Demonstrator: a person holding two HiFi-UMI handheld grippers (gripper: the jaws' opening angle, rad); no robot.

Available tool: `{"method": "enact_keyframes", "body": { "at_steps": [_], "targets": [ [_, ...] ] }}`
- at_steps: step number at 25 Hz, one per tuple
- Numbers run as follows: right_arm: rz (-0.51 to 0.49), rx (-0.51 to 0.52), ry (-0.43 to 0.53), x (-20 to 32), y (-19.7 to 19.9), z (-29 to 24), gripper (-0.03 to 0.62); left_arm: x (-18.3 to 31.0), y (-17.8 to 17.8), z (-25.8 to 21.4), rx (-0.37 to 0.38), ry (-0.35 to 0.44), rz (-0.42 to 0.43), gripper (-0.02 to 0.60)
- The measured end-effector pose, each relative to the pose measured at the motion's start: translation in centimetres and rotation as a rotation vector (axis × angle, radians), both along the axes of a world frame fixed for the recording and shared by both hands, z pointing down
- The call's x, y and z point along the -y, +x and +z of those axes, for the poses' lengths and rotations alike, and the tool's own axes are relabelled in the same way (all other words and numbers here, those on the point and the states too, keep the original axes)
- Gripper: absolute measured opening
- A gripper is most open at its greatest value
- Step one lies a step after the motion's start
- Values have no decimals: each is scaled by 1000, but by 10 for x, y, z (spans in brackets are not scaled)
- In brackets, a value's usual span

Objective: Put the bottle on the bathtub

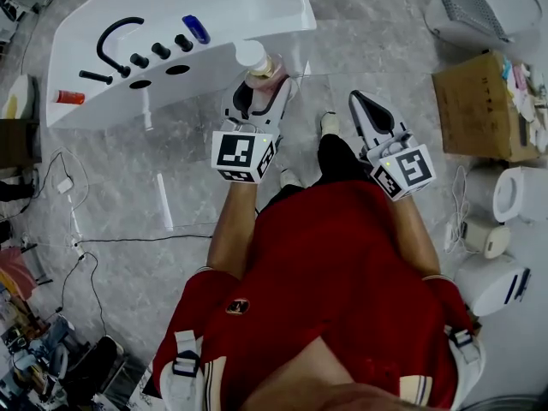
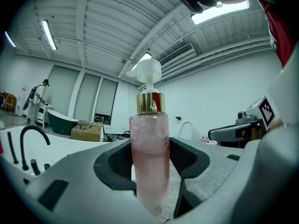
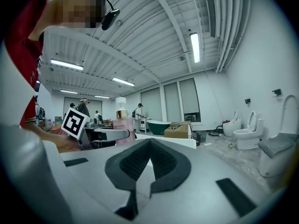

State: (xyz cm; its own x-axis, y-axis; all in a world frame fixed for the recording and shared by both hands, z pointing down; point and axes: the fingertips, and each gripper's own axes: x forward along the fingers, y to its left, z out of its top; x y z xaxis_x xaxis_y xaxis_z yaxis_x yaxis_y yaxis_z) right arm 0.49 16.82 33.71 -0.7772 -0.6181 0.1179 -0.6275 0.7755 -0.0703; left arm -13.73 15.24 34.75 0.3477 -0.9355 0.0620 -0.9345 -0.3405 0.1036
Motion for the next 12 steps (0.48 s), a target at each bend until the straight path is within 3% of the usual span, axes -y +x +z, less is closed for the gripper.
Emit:
{"method": "enact_keyframes", "body": {
  "at_steps": [12],
  "targets": [
    [-58,32,13,122,-4,10,-3,103,6,19,29,-60,-50,236]
  ]
}}
